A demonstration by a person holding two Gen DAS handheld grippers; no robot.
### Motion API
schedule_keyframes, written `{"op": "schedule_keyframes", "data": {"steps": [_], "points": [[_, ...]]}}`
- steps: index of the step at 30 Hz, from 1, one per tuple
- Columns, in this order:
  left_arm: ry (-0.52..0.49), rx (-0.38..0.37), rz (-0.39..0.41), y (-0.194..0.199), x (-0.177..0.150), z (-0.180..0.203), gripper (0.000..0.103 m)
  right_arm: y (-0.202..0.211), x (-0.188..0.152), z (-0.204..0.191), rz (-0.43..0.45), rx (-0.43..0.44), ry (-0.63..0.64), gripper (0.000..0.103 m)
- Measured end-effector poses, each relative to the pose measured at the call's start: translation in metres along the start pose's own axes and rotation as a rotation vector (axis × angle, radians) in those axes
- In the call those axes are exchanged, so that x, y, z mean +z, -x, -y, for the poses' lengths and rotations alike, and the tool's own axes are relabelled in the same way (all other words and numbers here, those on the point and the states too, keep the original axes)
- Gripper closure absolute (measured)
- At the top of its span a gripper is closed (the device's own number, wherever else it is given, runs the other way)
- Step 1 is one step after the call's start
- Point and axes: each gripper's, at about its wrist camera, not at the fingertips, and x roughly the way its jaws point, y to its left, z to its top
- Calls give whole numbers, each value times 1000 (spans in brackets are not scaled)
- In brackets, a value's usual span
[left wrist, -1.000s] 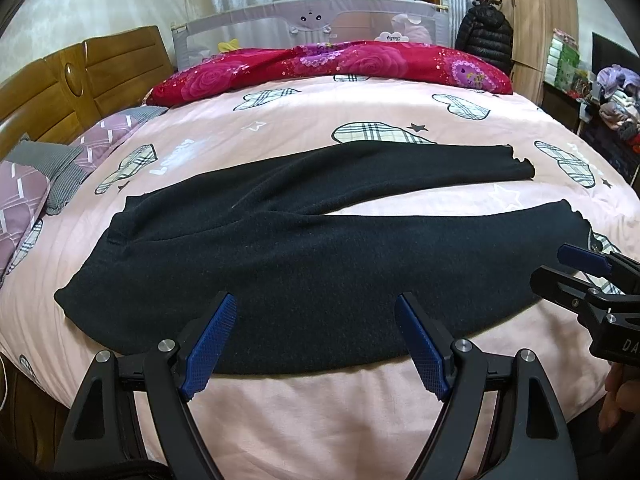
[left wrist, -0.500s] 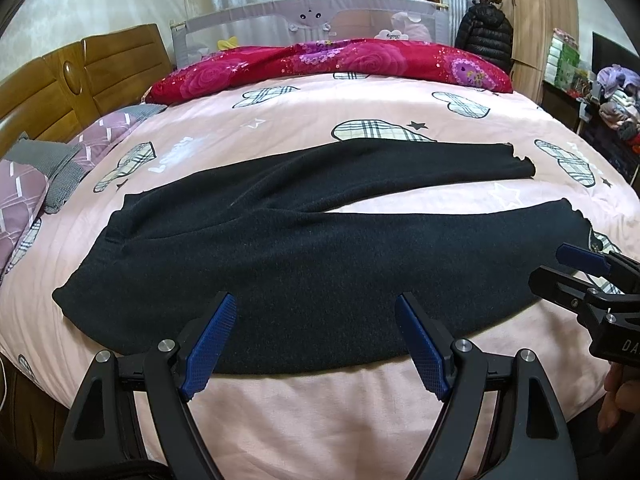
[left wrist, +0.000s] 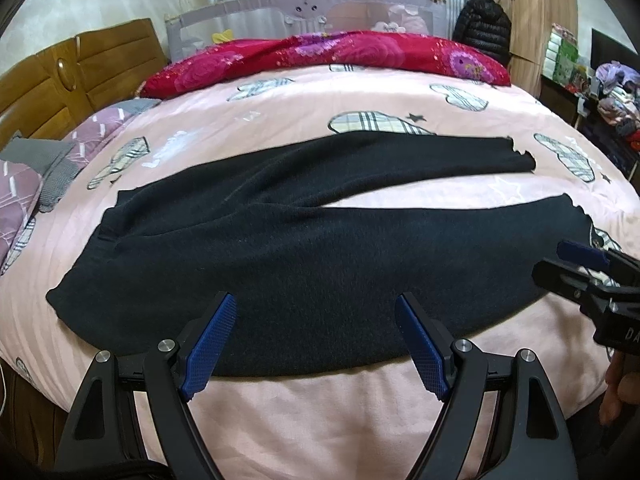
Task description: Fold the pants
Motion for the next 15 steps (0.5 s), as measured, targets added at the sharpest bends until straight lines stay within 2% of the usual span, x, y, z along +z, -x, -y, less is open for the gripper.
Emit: {"op": "schedule_keyframes", "data": {"steps": [8, 15], "points": [[-43, -23, -22, -11, 11, -1, 21, -3, 12, 16, -20, -9, -33, 24], [-90, -39, -42, -28, 34, -4, 21, -10, 33, 35, -39, -45, -30, 23]]}}
